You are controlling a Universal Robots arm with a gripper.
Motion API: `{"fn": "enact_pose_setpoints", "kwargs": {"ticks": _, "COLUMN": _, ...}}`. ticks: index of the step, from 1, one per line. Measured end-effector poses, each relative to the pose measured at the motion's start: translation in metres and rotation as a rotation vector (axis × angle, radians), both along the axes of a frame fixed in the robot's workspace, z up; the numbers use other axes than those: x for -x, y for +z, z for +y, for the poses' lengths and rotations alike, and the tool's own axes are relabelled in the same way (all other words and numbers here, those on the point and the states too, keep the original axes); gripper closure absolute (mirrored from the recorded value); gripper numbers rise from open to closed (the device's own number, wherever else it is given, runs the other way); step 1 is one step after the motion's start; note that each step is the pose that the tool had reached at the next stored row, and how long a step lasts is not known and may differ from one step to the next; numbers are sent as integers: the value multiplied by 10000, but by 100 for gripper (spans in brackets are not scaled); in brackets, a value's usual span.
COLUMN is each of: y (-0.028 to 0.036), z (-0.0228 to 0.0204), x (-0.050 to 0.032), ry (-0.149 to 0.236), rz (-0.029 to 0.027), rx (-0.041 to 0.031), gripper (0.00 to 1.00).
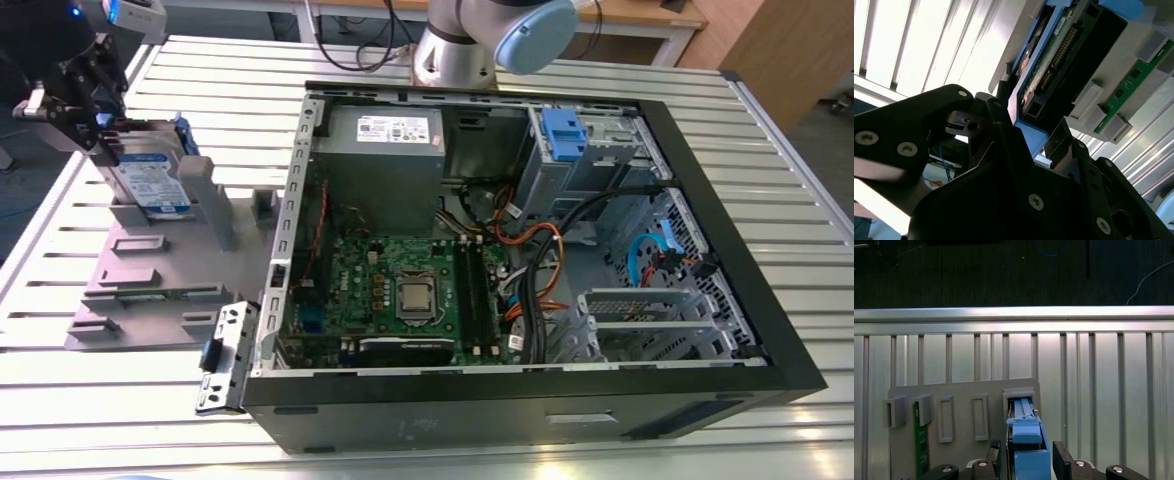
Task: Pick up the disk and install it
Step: 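Pick up the disk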
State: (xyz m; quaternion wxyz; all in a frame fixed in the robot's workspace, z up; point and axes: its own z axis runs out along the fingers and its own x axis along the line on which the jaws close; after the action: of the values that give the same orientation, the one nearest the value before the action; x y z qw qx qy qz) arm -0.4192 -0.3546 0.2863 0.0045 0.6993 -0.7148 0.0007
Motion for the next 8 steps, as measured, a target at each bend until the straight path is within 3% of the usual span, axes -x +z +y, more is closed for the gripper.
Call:
{"fn": "enact_pose_setpoints", "kwargs": {"ticks": 3, "y": 0, "z": 0, "x": 0, "ry": 0, "rz": 0, "rx": 0, "gripper": 48}}
{"fn": "enact_pose_setpoints", "kwargs": {"ticks": 5, "y": -1, "z": 0, "x": 0, "ry": 0, "rz": -1, "rx": 0, "gripper": 61}}
{"fn": "enact_pose_setpoints", "kwargs": {"ticks": 8, "y": -1, "z": 0, "x": 0, "ry": 0, "rz": 0, "rx": 0, "gripper": 63}}
